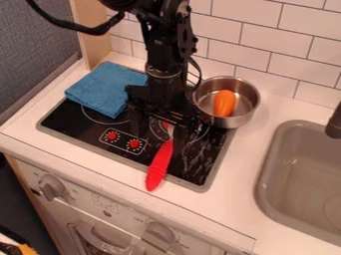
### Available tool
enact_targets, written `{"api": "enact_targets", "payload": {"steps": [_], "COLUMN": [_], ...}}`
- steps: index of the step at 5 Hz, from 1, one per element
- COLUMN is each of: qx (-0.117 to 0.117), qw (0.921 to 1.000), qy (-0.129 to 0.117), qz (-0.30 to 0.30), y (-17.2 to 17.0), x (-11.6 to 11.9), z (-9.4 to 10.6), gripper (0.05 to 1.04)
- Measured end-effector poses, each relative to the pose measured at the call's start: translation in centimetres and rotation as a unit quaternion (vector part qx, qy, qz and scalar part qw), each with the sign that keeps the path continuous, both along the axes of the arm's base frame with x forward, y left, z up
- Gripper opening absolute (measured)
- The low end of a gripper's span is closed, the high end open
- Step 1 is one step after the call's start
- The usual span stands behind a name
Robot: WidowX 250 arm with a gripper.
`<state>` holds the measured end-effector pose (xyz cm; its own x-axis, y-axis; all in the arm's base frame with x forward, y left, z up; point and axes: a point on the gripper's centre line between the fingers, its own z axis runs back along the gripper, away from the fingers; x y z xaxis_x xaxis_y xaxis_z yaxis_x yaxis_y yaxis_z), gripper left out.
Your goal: Move the blue towel in to the stove going to down
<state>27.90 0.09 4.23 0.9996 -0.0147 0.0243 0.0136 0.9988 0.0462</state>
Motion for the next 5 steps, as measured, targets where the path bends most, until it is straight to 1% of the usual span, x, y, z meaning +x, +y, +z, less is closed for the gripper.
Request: {"api": "enact_targets", "payload": {"steps": [1,2,3,4,5], "qx": [-0.001,-0.005,-0.002,0.0,-0.002], "qw": [0.9999,0.9998,0.9981,0.9947,0.994], "qy": [0.014,0.0,-0.015,-0.03,-0.035], "qz": [0.001,0.02,0.06,0.099,0.103], "y": [-0.1,2.4,5.8,9.4,12.7], "x": [-0.2,1.0,2.5,4.2,6.1], "z": [-0.8,-0.5,-0.2,-0.1,-0.9], "gripper": [1.001,1.001,1.001,1.001,1.001]}}
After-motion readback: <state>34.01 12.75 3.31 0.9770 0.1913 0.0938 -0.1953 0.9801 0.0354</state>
